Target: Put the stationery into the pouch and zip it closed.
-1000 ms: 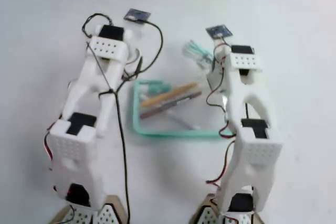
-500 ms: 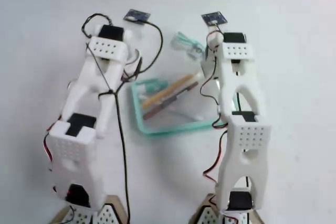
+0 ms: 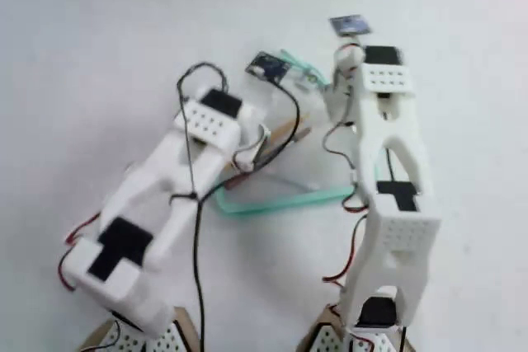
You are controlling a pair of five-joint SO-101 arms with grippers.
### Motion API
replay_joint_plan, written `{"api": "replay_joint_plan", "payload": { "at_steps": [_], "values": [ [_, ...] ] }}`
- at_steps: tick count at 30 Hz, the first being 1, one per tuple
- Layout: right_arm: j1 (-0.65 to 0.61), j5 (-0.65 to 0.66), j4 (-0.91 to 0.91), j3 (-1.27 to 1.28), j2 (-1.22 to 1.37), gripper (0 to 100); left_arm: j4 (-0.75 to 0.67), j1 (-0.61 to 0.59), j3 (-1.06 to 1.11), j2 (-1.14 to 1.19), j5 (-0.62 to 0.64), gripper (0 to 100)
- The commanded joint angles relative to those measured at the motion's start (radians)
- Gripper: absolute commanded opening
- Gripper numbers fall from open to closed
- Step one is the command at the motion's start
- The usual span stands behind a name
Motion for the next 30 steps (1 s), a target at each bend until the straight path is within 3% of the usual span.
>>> {"api": "replay_joint_plan", "payload": {
  "at_steps": [1,6,16,23,30],
  "values": [
    [0.054,-0.052,-0.147,0.140,-0.124,1.8,-0.149,0.065,0.133,-0.124,0.032,2],
    [0.104,-0.106,-0.323,0.304,-0.173,1.8,-0.250,0.070,0.161,-0.045,0.077,2],
    [0.108,-0.144,-0.348,0.339,-0.174,1.8,-0.072,-0.018,-0.176,0.280,0.072,2],
    [0.108,-0.146,-0.348,0.341,-0.173,1.8,-0.054,-0.113,-0.281,0.320,0.071,2],
    [0.108,-0.147,-0.415,0.404,-0.183,1.8,0.003,-0.087,-0.302,0.311,0.071,2]
  ]
}}
